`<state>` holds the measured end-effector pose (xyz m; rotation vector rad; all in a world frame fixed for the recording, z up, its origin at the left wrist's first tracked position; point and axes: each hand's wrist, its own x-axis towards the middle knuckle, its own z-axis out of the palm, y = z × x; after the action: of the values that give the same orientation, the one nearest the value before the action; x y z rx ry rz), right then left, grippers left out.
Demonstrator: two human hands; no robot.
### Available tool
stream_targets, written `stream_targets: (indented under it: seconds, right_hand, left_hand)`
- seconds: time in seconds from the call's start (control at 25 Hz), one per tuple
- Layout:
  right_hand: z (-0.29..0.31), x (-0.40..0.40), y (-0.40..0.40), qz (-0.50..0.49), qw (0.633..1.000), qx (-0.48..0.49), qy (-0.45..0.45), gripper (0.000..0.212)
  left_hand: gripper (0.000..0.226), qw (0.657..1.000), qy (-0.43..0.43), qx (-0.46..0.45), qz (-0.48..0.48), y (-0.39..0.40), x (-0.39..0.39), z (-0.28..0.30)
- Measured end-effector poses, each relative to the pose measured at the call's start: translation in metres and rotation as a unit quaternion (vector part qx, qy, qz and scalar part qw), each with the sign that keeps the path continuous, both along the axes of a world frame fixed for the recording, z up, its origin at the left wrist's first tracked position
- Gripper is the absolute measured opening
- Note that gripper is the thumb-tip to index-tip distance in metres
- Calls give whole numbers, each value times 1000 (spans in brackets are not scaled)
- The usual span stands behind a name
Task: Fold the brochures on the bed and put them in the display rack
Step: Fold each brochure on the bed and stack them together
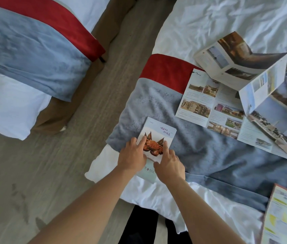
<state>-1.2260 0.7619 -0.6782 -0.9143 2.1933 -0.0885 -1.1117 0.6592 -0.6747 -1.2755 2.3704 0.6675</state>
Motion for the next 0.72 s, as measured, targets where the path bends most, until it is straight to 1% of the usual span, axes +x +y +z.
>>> stream_targets:
  seconds: [0.24, 0.4, 0.52, 0.6, 0.72]
  right_hand:
    - [-6, -2, -1, -5, 1000, -6, -4, 88]
    - [0, -9, -3, -10, 1000, 2, -14, 86]
    - [19, -24, 2, -33, 999, -5, -25, 81]
    - [35, -45, 8, -40, 999, -7, -16, 78]
    - [59, -86, 21, -45, 999, -12, 5, 78]
  left_hand:
    - [69, 1000, -1, 8, 4, -2, -4, -3]
    - [69, 1000, 25, -11, 4, -1, -11, 5]
    - [59, 998, 39, -22, -40, 0, -37, 19]
    - [52, 996, 31, 3, -78, 4, -64, 32]
    - [52, 990, 28, 39, -134, 14, -110, 52]
